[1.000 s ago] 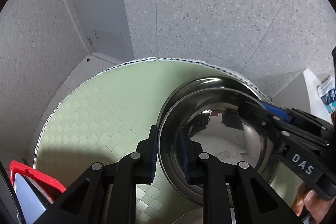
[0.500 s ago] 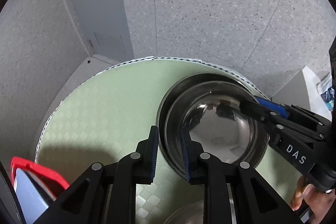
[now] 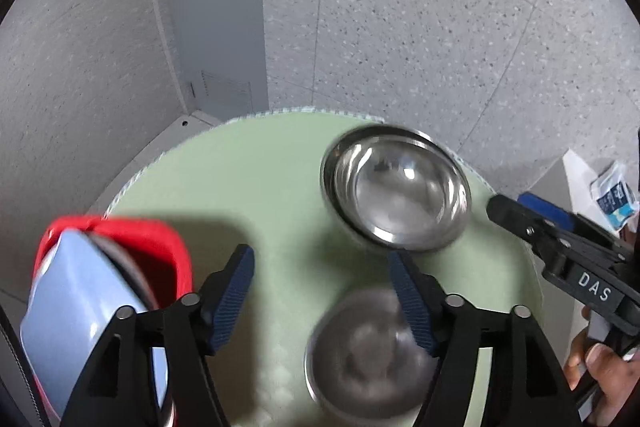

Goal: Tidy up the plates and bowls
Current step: 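Grasp the rim of the next steel bowl with both grippers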

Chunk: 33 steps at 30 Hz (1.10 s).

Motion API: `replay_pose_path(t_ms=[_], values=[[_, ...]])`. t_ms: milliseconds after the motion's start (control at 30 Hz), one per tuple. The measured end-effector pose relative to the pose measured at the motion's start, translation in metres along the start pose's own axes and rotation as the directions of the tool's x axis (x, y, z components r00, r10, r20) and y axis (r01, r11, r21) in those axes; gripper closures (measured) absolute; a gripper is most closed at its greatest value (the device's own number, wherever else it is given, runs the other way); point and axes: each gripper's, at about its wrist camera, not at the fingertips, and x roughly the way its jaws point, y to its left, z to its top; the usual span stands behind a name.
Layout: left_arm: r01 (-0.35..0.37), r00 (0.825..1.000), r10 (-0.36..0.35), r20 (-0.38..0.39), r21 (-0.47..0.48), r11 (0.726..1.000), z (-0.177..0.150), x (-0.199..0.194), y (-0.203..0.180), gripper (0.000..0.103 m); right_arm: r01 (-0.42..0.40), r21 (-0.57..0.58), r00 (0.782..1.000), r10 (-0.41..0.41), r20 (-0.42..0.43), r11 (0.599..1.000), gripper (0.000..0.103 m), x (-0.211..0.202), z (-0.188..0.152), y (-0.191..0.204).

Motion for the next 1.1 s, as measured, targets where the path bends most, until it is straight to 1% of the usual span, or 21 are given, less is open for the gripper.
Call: replay_pose_path(t_ms=[100, 167, 267, 300, 367, 600, 667, 700, 767, 800, 833, 867, 900, 933, 967, 1000, 1033, 1067, 1100], values=[[0.013, 1.000, -0.013, -0.021, 0.003, 1.000, -0.024, -0.011, 0.002, 0.033, -0.016, 0.031, 1.000, 0.017, -0.019, 0.999, 0.042, -0.008, -0.021, -0.003], [0.003, 0.999, -0.002, -0.033, 0.010, 1.000, -0.032, -0.013, 0.003, 0.033, -0.040, 0.063, 0.998, 0.042, -0.043, 0.997, 0.041, -0.009, -0.037, -0.005], [0.014, 0.998, -0.013, -0.054, 0.012, 1.000, -0.046, -0.016, 0.002, 0.033, -0.077, 0.104, 0.993, 0.085, -0.076, 0.992, 0.042, -0.005, -0.055, -0.004], [0.010, 0.998, -0.009, -0.058, 0.015, 1.000, -0.044, -0.015, 0.002, 0.033, -0.086, 0.120, 0.991, 0.098, -0.091, 0.989, 0.042, -0.001, -0.062, -0.003], [0.000, 0.998, 0.002, -0.070, 0.031, 1.000, -0.051, -0.015, 0.000, 0.033, -0.108, 0.134, 0.986, 0.123, -0.114, 0.985, 0.042, 0.004, -0.071, 0.001], [-0.018, 0.993, 0.024, -0.118, 0.046, 0.999, -0.053, 0.000, 0.000, 0.033, -0.124, 0.165, 0.973, 0.152, -0.174, 0.979, 0.043, 0.022, -0.088, 0.004], [-0.021, 0.990, 0.028, -0.136, 0.052, 0.998, -0.053, 0.005, -0.001, 0.033, -0.135, 0.172, 0.969, 0.166, -0.182, 0.976, 0.053, 0.024, -0.091, 0.004], [-0.021, 0.989, 0.027, -0.142, 0.049, 0.999, -0.053, 0.007, 0.000, 0.033, -0.141, 0.173, 0.966, 0.173, -0.190, 0.975, 0.055, 0.026, -0.095, 0.004], [-0.015, 0.988, 0.022, -0.154, 0.044, 0.999, -0.055, 0.010, 0.002, 0.033, -0.147, 0.170, 0.964, 0.180, -0.196, 0.974, 0.063, 0.029, -0.096, 0.007], [-0.013, 0.987, 0.019, -0.159, 0.040, 0.999, -0.053, 0.014, 0.003, 0.034, -0.151, 0.168, 0.963, 0.184, -0.198, 0.974, 0.065, 0.030, -0.097, 0.008], [-0.011, 0.986, 0.017, -0.165, 0.037, 0.999, -0.054, 0.017, 0.004, 0.036, -0.158, 0.168, 0.961, 0.191, -0.200, 0.973, 0.069, 0.031, -0.098, 0.009], [-0.013, 0.985, 0.019, -0.173, 0.038, 0.999, -0.055, 0.020, 0.003, 0.040, -0.165, 0.168, 0.960, 0.197, -0.200, 0.972, 0.072, 0.031, -0.099, 0.009], [-0.003, 0.982, 0.010, -0.191, 0.039, 0.999, -0.057, 0.024, 0.004, 0.049, -0.173, 0.170, 0.959, 0.205, -0.197, 0.970, 0.073, 0.031, -0.099, 0.009], [0.002, 0.980, 0.005, -0.200, 0.037, 0.999, -0.059, 0.027, 0.005, 0.055, -0.178, 0.169, 0.958, 0.210, -0.196, 0.969, 0.075, 0.031, -0.099, 0.010], [0.014, 0.977, -0.007, -0.213, 0.033, 0.999, -0.060, 0.030, 0.007, 0.068, -0.180, 0.167, 0.958, 0.212, -0.194, 0.969, 0.081, 0.030, -0.099, 0.010], [0.029, 0.973, -0.021, -0.229, 0.032, 0.999, -0.063, 0.034, 0.006, 0.077, -0.186, 0.163, 0.957, 0.216, -0.194, 0.969, 0.085, 0.030, -0.098, 0.011], [0.031, 0.972, -0.022, -0.232, 0.033, 0.999, -0.064, 0.035, 0.006, 0.077, -0.193, 0.159, 0.955, 0.222, -0.195, 0.968, 0.088, 0.029, -0.097, 0.011], [0.031, 0.973, -0.022, -0.230, 0.037, 0.999, -0.064, 0.035, 0.007, 0.077, -0.188, 0.152, 0.957, 0.216, -0.196, 0.970, 0.088, 0.029, -0.097, 0.012], [0.034, 0.974, -0.025, -0.225, 0.036, 0.999, -0.064, 0.035, 0.007, 0.082, -0.185, 0.149, 0.957, 0.212, -0.196, 0.971, 0.088, 0.029, -0.096, 0.012]])
